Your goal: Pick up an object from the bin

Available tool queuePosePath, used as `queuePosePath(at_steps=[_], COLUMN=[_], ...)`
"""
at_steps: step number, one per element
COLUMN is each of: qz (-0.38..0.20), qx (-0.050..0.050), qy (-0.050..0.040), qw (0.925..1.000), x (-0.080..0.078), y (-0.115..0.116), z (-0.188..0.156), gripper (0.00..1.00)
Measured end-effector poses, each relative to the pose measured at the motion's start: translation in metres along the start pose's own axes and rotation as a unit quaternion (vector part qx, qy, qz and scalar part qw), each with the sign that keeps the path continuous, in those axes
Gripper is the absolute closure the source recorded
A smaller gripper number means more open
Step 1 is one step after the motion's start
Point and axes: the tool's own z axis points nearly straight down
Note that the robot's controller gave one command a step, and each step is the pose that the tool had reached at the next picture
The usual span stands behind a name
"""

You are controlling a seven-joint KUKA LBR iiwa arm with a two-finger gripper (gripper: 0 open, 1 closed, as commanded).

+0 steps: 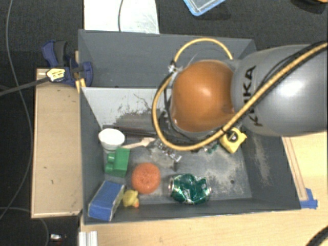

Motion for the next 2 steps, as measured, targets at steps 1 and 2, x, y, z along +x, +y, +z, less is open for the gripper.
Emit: queuePosePath(at_steps=[1, 2], qz=[-0.115, -0.181], qx=[-0.002, -0.002], qy=[0.0015, 0.0024], qw=[0.9933, 0.9835], x=[0.01, 0.01], y=[-0.004, 0.01], z=[0.031, 0.03], gripper=[1.0, 1.0])
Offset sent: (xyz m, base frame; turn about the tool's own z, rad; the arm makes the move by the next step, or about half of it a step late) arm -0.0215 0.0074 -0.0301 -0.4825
